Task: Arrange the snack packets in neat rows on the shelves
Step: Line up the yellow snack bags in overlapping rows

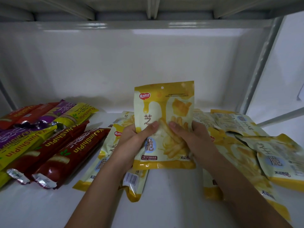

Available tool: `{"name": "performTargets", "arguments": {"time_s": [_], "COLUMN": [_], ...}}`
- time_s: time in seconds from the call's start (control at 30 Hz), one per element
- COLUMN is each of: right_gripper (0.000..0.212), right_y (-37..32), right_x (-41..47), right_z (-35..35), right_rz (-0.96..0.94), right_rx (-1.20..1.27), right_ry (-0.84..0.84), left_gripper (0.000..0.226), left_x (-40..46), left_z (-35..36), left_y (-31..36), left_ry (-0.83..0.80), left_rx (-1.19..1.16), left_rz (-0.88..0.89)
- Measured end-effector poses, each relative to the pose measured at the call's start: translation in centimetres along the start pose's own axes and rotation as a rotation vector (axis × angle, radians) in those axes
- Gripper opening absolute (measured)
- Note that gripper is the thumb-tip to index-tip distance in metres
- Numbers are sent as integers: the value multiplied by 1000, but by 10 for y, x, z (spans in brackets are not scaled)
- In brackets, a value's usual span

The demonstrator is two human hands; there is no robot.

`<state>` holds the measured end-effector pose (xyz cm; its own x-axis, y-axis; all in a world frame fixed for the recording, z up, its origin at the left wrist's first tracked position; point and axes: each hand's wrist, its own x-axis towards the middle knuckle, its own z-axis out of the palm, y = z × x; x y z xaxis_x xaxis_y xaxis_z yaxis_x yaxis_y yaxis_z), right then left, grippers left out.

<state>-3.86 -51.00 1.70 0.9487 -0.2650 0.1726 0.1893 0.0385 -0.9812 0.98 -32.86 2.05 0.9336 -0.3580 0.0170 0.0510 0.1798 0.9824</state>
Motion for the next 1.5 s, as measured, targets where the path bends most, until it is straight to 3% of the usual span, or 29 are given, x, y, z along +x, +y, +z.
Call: {"name": "performTargets", "arguments": {"time_s": [0.23,0.4,0.57,0.7,0.87,1.13,1.37,1.5], "right_gripper": [45,36,20,22,38,21,43,47], "right_y": [-2,-2,0,2,-1,-1,0,5], "right_x": [0,-1,0,2,0,1,3,4], "right_z": [3,3,3,2,2,-2,-3,-3], "right_rz": [10,22,-49,-67,-2,0,9,35], "right_rx": [11,-57,-130,-162,-84,-83,16,-89], "right_ry": [-6,-56,50,114,8,5,-18,-164], "left_gripper": [31,37,40,36,28,28,32,30], "left_x": [0,2,2,3,4,2,2,4], "left_z": [-2,-3,-2,-3,-7,-5,-7,-7], "left_y": [-2,-4,-4,-5,-6,-3,-3,-3], "left_ry": [34,35,-16,-52,-42,-49,-18,35], "left_rx": [76,117,129,157,81,61,108,129], "left_rz": [36,81,55,18,-2,11,76,123]}}
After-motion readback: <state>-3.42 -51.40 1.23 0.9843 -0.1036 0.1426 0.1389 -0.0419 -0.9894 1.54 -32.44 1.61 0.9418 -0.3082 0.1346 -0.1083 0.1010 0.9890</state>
